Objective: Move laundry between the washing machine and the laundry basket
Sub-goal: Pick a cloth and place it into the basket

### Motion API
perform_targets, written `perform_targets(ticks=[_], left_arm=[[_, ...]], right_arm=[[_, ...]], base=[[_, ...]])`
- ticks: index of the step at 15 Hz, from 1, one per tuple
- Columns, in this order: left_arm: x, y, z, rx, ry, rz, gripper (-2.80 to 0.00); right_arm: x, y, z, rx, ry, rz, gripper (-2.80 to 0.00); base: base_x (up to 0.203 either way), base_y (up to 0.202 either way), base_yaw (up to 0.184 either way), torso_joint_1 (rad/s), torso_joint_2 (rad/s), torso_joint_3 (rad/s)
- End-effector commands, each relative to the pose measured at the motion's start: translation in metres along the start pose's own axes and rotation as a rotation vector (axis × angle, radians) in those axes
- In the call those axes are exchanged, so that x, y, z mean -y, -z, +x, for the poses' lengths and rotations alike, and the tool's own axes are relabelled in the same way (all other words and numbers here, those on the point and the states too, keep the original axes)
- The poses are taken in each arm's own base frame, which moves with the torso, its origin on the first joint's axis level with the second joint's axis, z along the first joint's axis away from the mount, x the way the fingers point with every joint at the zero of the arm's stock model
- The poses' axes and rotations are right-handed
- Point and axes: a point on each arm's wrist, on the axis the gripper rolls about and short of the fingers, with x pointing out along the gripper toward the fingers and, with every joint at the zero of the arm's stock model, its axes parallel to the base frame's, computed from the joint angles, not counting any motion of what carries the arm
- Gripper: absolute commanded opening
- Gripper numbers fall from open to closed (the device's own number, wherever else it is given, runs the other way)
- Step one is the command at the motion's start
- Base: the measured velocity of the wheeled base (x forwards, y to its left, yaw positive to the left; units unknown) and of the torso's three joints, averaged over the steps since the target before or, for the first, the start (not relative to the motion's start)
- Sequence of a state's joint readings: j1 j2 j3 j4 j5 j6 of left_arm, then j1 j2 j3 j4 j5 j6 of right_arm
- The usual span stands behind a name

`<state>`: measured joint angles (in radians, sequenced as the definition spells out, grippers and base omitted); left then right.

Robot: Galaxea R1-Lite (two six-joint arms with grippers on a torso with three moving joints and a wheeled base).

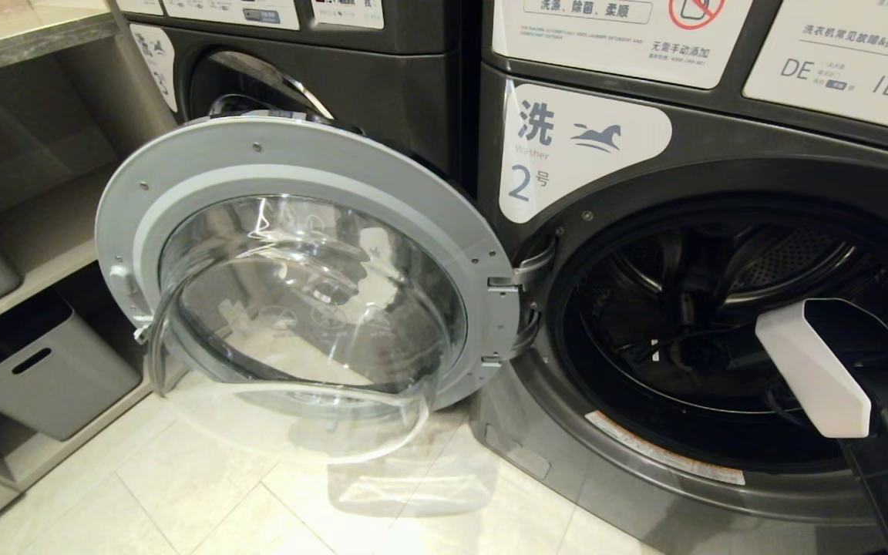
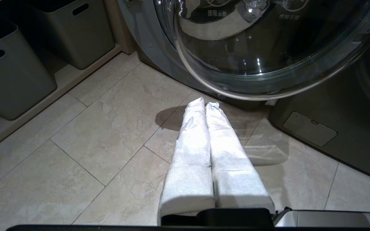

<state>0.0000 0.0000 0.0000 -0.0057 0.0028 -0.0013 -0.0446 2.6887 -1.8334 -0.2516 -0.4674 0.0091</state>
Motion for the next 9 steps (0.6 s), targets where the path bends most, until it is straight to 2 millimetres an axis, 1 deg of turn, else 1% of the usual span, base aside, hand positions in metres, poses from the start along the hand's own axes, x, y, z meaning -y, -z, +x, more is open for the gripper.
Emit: perform_targets(ticks=[1,4,6,9], left_arm=[[0.000,0.000,0.000,0.000,-0.002,0.000,-2.80],[0.000,0.000,0.000,0.000,-0.001,0.000,-2.80],[0.000,0.000,0.000,0.000,0.000,0.000,-2.80],[0.000,0.000,0.000,0.000,0.000,0.000,-2.80]], right_arm=[[0.001,0.006,0.005,-0.016,0.007,-0.001,0.00],[0.006,0.014,0.012,-0.034,0.026,0.002,0.00],[0.005,0.025,0.020,-0.048,0.033,0.000,0.00],[0.009,0.034,0.029,-0.064,0.034,0.002,0.00]], base=[[0.000,0.000,0.000,0.000,0.00,0.000],[0.000,0.000,0.000,0.000,0.00,0.000],[0.000,0.000,0.000,0.000,0.00,0.000],[0.000,0.000,0.000,0.000,0.00,0.000]])
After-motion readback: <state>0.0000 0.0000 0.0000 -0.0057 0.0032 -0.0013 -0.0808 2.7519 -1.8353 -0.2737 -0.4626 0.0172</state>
